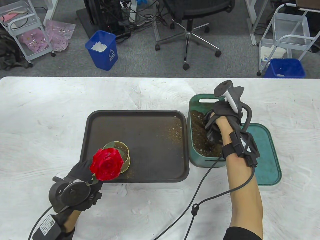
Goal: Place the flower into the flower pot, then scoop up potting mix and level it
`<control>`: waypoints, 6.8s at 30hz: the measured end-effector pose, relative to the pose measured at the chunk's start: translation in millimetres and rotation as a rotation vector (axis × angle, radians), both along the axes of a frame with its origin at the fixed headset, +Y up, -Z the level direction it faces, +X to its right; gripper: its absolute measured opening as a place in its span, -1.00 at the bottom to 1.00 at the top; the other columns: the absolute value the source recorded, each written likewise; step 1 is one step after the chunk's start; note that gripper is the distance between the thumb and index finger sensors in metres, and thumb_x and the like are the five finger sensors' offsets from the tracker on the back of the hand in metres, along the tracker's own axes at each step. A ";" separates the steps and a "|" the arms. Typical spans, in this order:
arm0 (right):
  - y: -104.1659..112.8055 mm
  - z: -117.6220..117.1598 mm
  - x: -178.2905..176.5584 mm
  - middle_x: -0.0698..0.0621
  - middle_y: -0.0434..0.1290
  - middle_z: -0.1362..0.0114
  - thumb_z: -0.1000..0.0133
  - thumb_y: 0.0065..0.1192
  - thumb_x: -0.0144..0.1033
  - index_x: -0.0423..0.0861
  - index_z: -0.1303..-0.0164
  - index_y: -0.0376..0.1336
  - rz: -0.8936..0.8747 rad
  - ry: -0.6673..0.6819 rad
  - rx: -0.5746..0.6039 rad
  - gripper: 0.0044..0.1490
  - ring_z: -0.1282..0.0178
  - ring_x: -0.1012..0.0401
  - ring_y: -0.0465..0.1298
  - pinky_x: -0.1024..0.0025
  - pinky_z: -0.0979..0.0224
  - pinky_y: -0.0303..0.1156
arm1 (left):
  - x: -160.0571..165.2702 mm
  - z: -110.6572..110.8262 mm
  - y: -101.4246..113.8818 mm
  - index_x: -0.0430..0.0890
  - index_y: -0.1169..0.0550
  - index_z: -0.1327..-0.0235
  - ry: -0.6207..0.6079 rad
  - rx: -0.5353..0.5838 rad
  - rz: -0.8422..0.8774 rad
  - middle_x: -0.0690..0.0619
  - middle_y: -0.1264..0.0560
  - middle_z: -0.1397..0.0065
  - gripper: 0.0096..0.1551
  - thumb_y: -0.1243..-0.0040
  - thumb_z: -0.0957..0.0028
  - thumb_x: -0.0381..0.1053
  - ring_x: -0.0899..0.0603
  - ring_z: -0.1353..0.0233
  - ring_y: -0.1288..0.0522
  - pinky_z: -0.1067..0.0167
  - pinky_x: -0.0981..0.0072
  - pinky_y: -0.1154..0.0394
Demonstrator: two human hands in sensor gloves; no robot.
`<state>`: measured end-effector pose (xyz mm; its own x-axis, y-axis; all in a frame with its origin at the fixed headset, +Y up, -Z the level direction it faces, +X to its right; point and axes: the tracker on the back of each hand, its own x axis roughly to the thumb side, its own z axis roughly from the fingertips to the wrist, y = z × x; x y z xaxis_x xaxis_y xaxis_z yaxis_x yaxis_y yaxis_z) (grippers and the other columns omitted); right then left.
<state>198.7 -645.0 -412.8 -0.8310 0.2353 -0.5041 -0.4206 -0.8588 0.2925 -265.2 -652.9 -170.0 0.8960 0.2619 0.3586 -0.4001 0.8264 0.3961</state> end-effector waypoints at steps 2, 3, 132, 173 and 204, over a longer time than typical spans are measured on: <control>-5.8 1.2 2.8 -0.15 0.66 0.14 0.04 0.26 -0.17 -0.27 -0.16 0.36 -0.098 -0.017 -0.026 -0.36 0.48 0.07 0.73 0.16 0.46 0.69 | 0.3 0.2 -0.2 -0.04 -0.73 0.11 0.000 0.001 -0.002 0.04 -0.75 0.28 -0.53 -0.25 0.13 0.18 0.00 0.55 -0.71 0.33 0.14 -0.70; -7.4 1.6 4.3 -0.15 0.66 0.14 0.04 0.26 -0.18 -0.28 -0.16 0.36 -0.120 -0.025 -0.026 -0.35 0.48 0.07 0.73 0.15 0.46 0.69 | 0.4 0.3 -0.3 -0.04 -0.73 0.11 0.000 0.001 -0.001 0.04 -0.75 0.28 -0.53 -0.25 0.13 0.18 0.00 0.55 -0.71 0.33 0.14 -0.70; 54.1 58.9 -65.3 -0.10 0.68 0.13 0.08 0.34 -0.16 -0.13 -0.16 0.40 0.736 0.373 -0.004 -0.39 0.43 0.03 0.72 0.08 0.38 0.67 | 1.1 0.7 1.1 -0.04 -0.73 0.11 0.008 -0.002 -0.009 0.04 -0.75 0.28 -0.53 -0.25 0.13 0.18 0.00 0.55 -0.71 0.33 0.14 -0.70; -5.3 52.3 17.0 -0.11 0.69 0.26 0.06 0.23 -0.14 -0.28 -0.05 0.43 -0.264 0.115 -0.290 -0.38 0.60 0.16 0.72 0.27 0.60 0.70 | 3.1 1.5 0.9 -0.04 -0.73 0.11 0.001 -0.002 -0.020 0.05 -0.75 0.28 -0.53 -0.25 0.13 0.18 0.00 0.54 -0.71 0.33 0.14 -0.70; -6.3 102.5 74.0 -0.13 0.68 0.19 0.04 0.23 -0.17 -0.28 -0.12 0.39 -0.943 -0.170 0.157 -0.37 0.54 0.13 0.75 0.25 0.56 0.73 | 4.5 2.1 0.8 -0.04 -0.73 0.11 0.002 0.000 -0.018 0.04 -0.75 0.27 -0.53 -0.25 0.13 0.18 0.00 0.54 -0.71 0.32 0.14 -0.70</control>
